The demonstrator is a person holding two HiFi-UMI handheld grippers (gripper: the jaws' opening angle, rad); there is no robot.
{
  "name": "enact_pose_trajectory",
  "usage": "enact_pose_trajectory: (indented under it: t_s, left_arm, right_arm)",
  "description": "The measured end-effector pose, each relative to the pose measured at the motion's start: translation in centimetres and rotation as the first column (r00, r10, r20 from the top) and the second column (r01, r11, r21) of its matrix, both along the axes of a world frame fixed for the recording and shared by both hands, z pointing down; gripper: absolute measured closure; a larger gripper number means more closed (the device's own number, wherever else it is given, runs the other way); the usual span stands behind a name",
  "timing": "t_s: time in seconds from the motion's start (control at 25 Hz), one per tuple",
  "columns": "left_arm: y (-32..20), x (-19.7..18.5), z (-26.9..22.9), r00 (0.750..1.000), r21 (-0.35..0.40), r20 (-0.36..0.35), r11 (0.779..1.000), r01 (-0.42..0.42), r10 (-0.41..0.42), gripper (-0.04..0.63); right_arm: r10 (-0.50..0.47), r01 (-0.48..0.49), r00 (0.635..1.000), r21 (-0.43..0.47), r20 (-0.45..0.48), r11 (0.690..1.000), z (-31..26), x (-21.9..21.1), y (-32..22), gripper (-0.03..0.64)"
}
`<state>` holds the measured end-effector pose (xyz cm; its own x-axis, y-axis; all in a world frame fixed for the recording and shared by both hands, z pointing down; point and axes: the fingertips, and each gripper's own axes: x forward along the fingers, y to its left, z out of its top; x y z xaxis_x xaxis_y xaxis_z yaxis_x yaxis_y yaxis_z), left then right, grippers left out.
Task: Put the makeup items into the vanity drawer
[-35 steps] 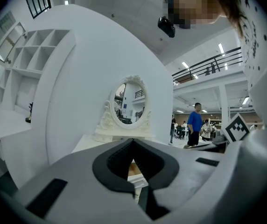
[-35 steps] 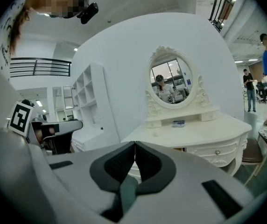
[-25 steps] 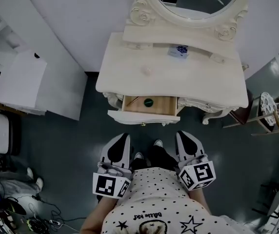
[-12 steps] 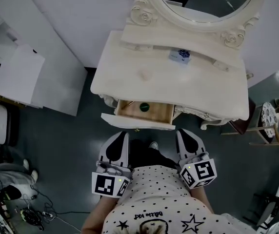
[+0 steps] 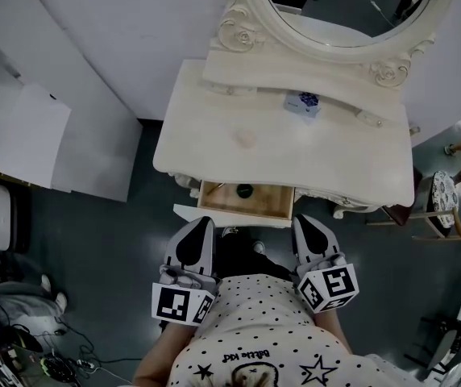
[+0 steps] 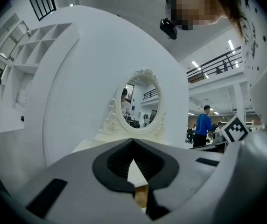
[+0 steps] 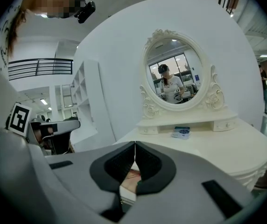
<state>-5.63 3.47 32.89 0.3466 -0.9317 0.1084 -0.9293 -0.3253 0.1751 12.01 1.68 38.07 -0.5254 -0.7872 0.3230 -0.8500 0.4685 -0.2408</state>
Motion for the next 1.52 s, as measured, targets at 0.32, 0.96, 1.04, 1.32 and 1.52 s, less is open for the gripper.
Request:
enact_pose_trajectory:
  t_s: [0.32, 0.96, 1.04, 1.32, 1.52]
  left_arm:
    - [-4.3, -5.8, -1.2, 0.999, 0.001, 0.035, 1.0, -0.014, 0.014, 0.586]
    - [-6.6, -6.6, 0.2, 0.998, -0.03, 0.004, 0.998, -0.063, 0.063, 0.586]
    - [-6.7, -6.6, 0.4, 0.998, -0.033, 0.003, 0.998, -0.056, 0.056, 0.586]
    - [-7.0, -6.6, 0.4, 0.999, -0.043, 0.002, 0.998, -0.035, 0.035, 0.586]
    - [-7.2, -6.5, 0.2, 0.999, -0.04, -0.001, 0.999, -0.032, 0.032, 0.586]
  right_arm:
    - [0.042, -0.042, 0.999, -0.006, 0.029, 0.999, -1.0, -4.8, -2.9, 0.607]
    - [0.086, -0.087, 0.996, 0.005, 0.024, 0.996, -1.0, -5.7, -5.7, 0.607]
    - [0.069, -0.069, 0.997, 0.002, 0.018, 0.998, -0.8, -5.8, -5.8, 0.607]
    - [0.063, -0.063, 0.998, -0.001, 0.02, 0.998, -0.9, -5.5, -6.8, 0.606]
    - [0.024, -0.023, 1.0, 0.019, -0.005, 1.0, -1.2, -5.9, -7.6, 0.606]
